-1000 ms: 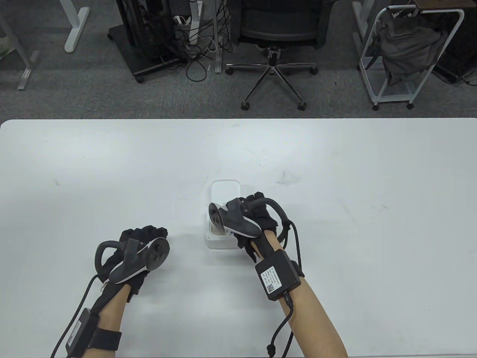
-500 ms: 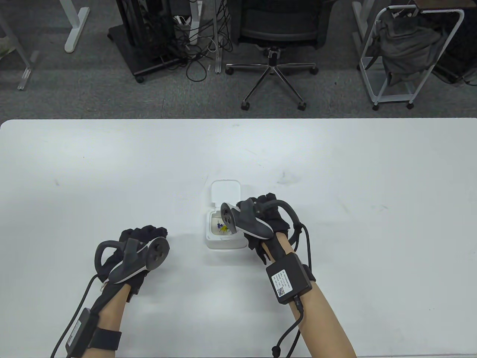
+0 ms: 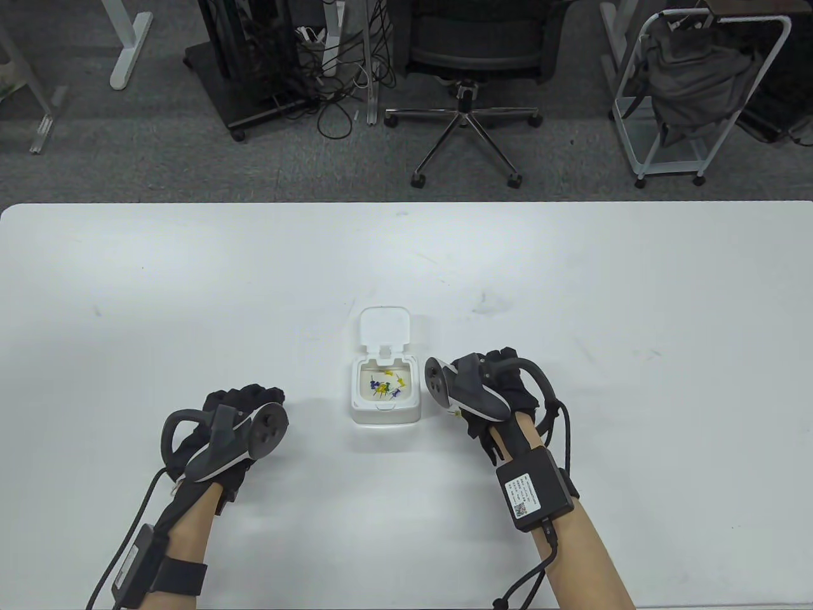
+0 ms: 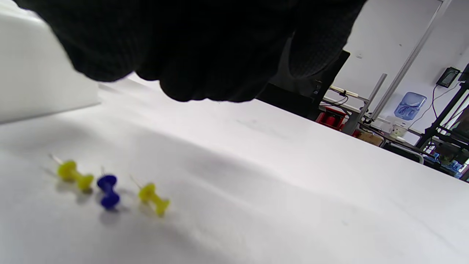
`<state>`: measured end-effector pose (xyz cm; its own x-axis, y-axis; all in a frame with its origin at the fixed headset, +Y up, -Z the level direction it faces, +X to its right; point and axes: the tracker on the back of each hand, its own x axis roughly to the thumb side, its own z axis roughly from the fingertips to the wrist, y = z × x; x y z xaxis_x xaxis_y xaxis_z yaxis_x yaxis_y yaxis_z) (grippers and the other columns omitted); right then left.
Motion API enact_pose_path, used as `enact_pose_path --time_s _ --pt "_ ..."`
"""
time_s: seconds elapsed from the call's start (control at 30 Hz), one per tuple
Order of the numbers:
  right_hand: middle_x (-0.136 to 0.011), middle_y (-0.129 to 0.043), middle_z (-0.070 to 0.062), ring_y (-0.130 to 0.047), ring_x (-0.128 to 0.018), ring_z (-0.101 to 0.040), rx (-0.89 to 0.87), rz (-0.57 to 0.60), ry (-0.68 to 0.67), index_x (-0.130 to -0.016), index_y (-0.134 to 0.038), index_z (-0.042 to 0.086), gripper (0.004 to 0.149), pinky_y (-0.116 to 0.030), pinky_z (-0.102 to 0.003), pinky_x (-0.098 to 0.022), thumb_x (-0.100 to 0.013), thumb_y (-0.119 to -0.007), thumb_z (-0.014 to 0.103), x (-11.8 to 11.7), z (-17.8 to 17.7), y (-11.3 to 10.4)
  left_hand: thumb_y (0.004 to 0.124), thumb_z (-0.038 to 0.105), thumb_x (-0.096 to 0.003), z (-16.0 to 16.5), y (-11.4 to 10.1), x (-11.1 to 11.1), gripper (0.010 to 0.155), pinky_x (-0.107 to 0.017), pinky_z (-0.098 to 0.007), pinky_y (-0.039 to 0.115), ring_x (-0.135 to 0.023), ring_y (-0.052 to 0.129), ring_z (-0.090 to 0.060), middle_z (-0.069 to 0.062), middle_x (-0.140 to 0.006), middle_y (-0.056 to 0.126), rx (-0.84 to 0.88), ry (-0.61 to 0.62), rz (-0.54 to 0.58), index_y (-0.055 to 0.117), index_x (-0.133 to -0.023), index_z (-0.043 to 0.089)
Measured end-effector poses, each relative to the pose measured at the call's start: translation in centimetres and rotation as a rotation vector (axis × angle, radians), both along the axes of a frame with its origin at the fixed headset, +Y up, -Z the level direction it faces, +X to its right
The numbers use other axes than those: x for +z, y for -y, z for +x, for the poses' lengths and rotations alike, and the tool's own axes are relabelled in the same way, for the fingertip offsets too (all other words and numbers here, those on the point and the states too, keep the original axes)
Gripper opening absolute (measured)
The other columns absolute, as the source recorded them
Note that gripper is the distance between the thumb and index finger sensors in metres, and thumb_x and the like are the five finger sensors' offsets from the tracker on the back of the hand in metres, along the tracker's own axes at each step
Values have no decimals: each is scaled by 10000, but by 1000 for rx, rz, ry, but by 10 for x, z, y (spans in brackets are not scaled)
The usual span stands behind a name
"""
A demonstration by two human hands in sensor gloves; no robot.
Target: Press to open box and store push pins
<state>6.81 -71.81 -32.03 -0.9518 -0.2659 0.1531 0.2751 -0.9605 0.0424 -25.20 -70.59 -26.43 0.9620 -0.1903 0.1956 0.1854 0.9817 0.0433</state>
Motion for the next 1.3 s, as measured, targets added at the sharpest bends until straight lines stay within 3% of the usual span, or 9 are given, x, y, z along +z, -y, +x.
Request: enact_pose_path --time_s 0.67,1.3 --pt "-790 -935 94 -970 -700 -196 3 -51 42 -805 -728 341 474 -695 -562 -722 -350 -831 424 4 22 32 662 533 -492 0 0 0 515 -733 -469 799 -768 1025 -150 86 -958 904 -1 -2 -11 772 -958 344" --pt "-704 -952 124 -1001 -612 -163 -15 -37 45 -769 -740 352 436 -716 -554 -717 -348 -845 401 1 17 34 673 535 -487 0 0 0 518 -733 -469 799 -769 1024 -149 85 -959 902 -1 -1 -11 772 -958 343"
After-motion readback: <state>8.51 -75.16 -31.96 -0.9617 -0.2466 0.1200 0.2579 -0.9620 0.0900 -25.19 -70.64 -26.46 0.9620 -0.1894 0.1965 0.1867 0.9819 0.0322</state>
